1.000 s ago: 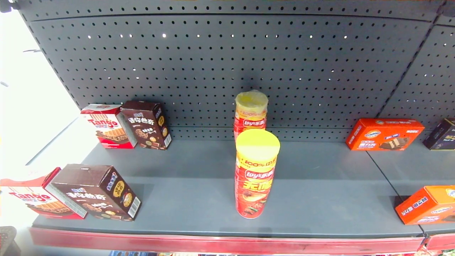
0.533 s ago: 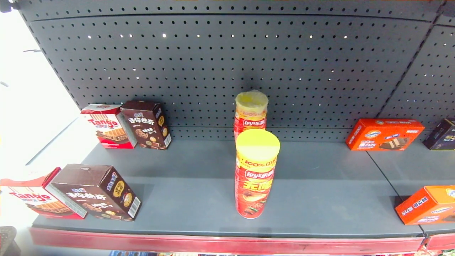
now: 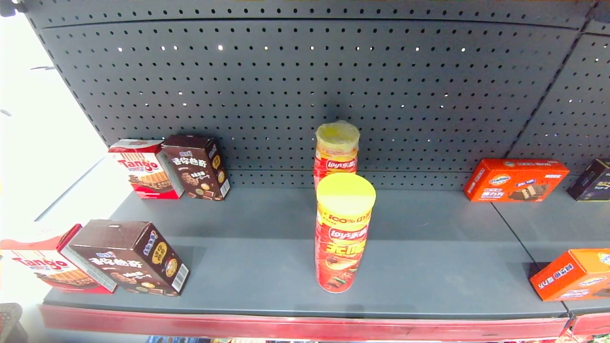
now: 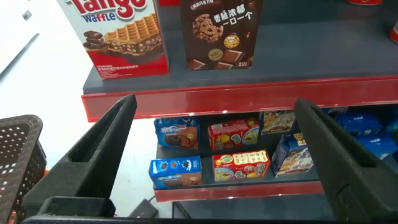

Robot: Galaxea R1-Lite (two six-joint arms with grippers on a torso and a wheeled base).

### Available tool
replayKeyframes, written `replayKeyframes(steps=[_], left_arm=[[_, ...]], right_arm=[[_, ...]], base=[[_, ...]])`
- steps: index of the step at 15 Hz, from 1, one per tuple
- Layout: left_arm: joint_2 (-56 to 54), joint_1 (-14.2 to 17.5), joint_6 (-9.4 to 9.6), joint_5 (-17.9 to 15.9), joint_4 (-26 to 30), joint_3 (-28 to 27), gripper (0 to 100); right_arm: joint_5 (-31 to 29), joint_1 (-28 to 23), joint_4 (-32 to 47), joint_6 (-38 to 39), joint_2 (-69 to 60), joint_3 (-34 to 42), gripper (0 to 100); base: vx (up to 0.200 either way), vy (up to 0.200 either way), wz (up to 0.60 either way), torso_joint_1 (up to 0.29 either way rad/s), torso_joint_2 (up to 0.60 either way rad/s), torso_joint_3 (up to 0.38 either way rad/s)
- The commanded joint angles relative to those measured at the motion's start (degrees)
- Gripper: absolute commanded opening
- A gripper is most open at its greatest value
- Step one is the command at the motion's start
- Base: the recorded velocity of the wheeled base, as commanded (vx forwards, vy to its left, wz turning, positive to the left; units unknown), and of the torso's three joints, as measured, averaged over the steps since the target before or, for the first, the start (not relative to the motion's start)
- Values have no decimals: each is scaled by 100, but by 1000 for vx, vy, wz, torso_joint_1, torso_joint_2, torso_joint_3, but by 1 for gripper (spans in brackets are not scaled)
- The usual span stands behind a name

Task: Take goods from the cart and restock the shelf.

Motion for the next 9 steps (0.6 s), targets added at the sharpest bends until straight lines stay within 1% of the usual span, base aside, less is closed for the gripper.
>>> replayKeyframes(steps=[1,9], left_arm=[[-2,0,-5,1,0,0,100],[-2,0,12,-8,0,0,100]], right_arm=[[1,-1,-1,0,9,1,100],[1,-10,-1,0,9,1,100]], base=[[0,0,0,0,0,0],[0,0,0,0,0,0]])
